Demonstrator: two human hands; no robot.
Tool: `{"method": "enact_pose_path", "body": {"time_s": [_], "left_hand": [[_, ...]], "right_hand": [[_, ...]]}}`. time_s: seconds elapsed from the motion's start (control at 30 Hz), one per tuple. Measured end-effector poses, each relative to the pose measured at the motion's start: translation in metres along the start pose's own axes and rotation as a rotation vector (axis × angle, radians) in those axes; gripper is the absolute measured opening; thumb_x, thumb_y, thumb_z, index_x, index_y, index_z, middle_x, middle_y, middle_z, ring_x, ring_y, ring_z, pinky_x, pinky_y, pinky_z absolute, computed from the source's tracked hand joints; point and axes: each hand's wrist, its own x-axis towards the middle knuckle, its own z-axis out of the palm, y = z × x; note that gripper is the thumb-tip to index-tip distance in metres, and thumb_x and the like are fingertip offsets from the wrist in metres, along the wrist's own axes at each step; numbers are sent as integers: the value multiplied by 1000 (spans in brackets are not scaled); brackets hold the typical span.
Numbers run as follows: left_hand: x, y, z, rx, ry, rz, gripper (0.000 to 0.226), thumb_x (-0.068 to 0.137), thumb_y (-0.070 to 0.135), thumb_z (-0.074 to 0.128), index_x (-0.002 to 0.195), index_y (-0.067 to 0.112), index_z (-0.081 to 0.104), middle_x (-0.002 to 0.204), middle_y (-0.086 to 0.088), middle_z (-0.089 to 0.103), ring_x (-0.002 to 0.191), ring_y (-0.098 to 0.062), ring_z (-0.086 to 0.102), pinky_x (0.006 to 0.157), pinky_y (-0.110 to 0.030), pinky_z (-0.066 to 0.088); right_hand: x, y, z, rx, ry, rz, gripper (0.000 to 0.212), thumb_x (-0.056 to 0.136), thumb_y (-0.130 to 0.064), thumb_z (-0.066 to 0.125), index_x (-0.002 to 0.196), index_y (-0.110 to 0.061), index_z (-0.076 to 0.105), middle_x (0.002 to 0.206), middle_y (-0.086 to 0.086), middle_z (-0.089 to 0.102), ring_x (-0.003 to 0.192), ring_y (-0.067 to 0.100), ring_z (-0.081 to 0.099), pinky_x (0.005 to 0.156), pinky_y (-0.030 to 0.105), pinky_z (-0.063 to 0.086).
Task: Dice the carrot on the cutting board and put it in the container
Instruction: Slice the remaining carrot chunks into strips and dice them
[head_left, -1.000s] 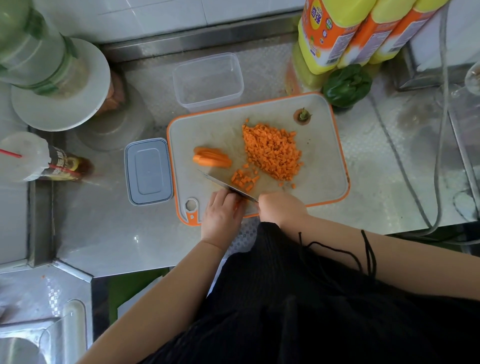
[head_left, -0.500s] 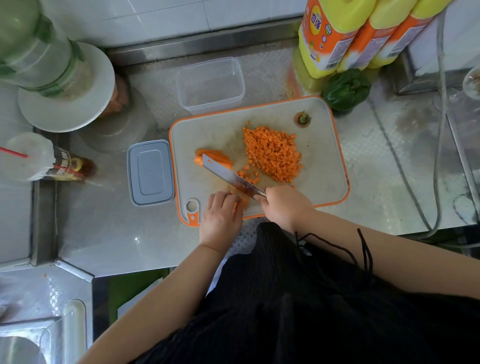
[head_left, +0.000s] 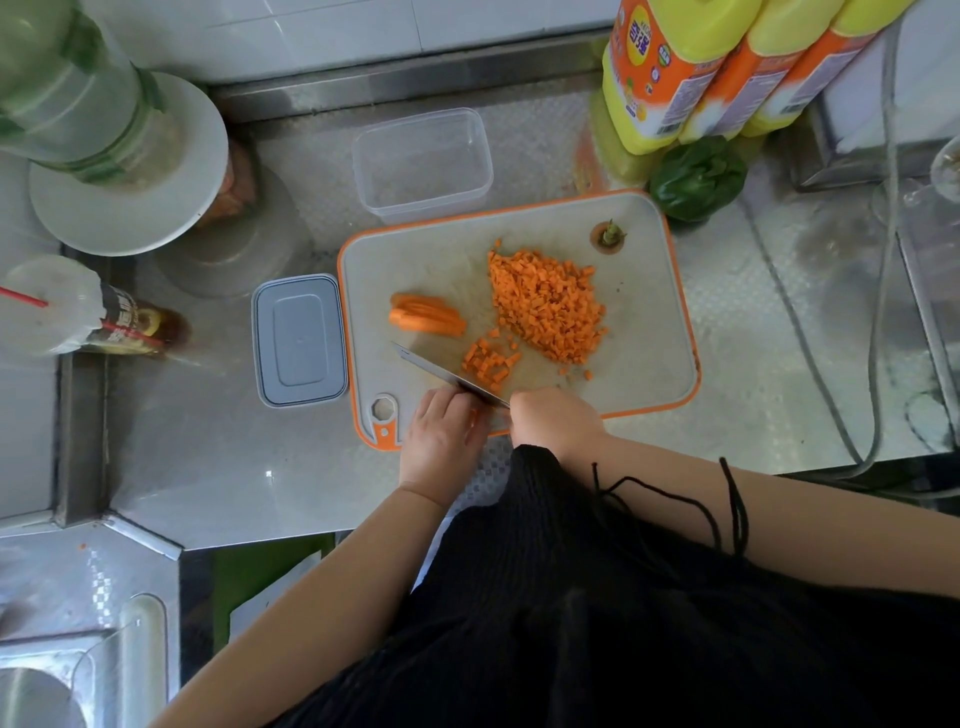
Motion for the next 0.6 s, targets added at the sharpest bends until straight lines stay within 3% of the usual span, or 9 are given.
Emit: {"method": "enact_pose_path", "body": {"time_s": [0.1,0.23,0.33,0.47,0.6], "left_hand": [[0,-2,1,0,-4,18,22,89,23,56,87,4,67,90,-9,63,85,-26,55,73,-34,47],[-1,-5,1,10,7,65,17,91,18,57,89,5,68,93,-8,65,86,-28,58,76,-39,51],[-3,-4,-5,25,46,93,15,90,16,58,89,5,68,93,-9,64,86,-28,56,78,-34,48],[-7,-6,-6,64,17,93,7,84,11,66,88,5,66,93,-10,61,85,-29,53,71,-37,48],[-7,-4,-3,49,-7,63,11,86,15,61,89,6,66,90,-8,60,84,-26,50,67,-38,47]], "right_hand": [[4,4,0,81,38,-16,10,96,-15,47,91,-10,54,74,3,52,70,24,54,60,32,41],[11,18,-6,278,72,-29,37,100,-42,42,74,-14,45,67,0,47,67,23,49,50,30,29],[7,19,-7,245,78,-45,41,101,-42,38,68,-17,41,64,1,48,60,20,48,46,29,26],[-5,14,-5,146,57,-51,39,102,-39,36,70,-17,38,66,1,48,60,21,49,53,32,35],[-7,9,-3,85,30,-69,28,101,-28,40,84,-8,50,66,3,46,69,28,52,60,33,37]]}}
